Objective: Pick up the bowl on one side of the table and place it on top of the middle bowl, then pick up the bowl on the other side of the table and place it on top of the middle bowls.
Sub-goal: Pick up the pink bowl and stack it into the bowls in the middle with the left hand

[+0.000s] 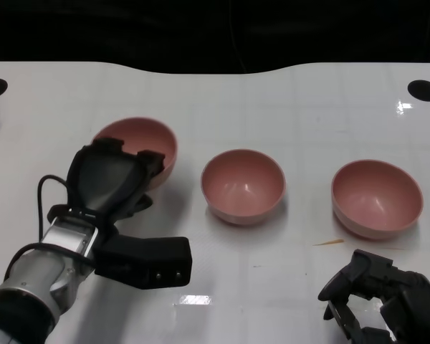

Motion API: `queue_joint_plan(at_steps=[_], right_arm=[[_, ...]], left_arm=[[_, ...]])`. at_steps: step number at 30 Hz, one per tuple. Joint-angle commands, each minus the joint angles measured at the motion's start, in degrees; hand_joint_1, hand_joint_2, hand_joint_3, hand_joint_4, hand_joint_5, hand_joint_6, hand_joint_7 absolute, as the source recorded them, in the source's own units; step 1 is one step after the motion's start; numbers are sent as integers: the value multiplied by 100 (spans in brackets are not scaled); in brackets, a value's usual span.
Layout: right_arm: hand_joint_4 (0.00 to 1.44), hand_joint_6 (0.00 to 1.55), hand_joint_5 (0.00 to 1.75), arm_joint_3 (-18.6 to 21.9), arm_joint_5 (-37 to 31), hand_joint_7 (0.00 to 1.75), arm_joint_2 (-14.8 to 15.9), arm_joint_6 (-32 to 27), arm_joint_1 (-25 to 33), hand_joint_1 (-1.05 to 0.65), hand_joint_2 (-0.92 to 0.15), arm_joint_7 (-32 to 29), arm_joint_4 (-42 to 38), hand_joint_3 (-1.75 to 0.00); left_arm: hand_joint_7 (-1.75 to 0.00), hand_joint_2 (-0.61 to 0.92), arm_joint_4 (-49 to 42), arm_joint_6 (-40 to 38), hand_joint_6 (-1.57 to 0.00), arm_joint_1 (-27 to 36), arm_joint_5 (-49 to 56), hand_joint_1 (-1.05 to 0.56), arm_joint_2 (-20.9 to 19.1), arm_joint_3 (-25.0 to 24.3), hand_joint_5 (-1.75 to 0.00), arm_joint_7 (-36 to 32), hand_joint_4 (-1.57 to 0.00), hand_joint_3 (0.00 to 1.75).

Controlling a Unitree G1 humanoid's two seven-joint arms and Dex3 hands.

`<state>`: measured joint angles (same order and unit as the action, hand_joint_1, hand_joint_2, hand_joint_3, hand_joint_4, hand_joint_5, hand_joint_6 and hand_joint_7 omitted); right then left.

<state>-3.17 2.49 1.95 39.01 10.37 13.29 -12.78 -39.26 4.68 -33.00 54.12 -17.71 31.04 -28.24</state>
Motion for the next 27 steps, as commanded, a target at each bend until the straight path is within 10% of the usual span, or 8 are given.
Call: queue_joint_plan(at_steps=[1,7,12,17,22,27], right_arm=[[71,75,148,22,68,125,32,-19,6,-10,-52,-10,22,-107],[71,75,147,20,74,124,35,-41,42,-10,-52,-9,64,-107],[71,75,147,12,53,124,41,27,34,-10,-53,3,22,-106],[71,75,147,-10,29,124,42,40,46,-10,-53,4,33,-106],[71,75,147,-29,30,123,51,59,53,-9,-54,17,36,-104],[72,75,147,-41,-11,122,49,78,61,-10,-55,-8,48,-103]], left_arm=[[-116,86,308,4,-82,-84,-78,-27,-56,-53,-175,172,-83,25],[-119,82,434,267,-87,-161,-140,-24,152,-2,-175,83,-85,23],[-171,57,326,815,-71,-263,-188,-20,331,33,-175,-147,-89,59],[-127,55,335,1160,-85,-369,-228,-23,505,110,-175,-44,-89,72],[-150,57,233,1330,-79,-486,-144,-23,710,265,-175,-105,-91,75],[-119,55,74,1374,-91,-597,-72,-22,864,411,-175,-114,-93,66]])
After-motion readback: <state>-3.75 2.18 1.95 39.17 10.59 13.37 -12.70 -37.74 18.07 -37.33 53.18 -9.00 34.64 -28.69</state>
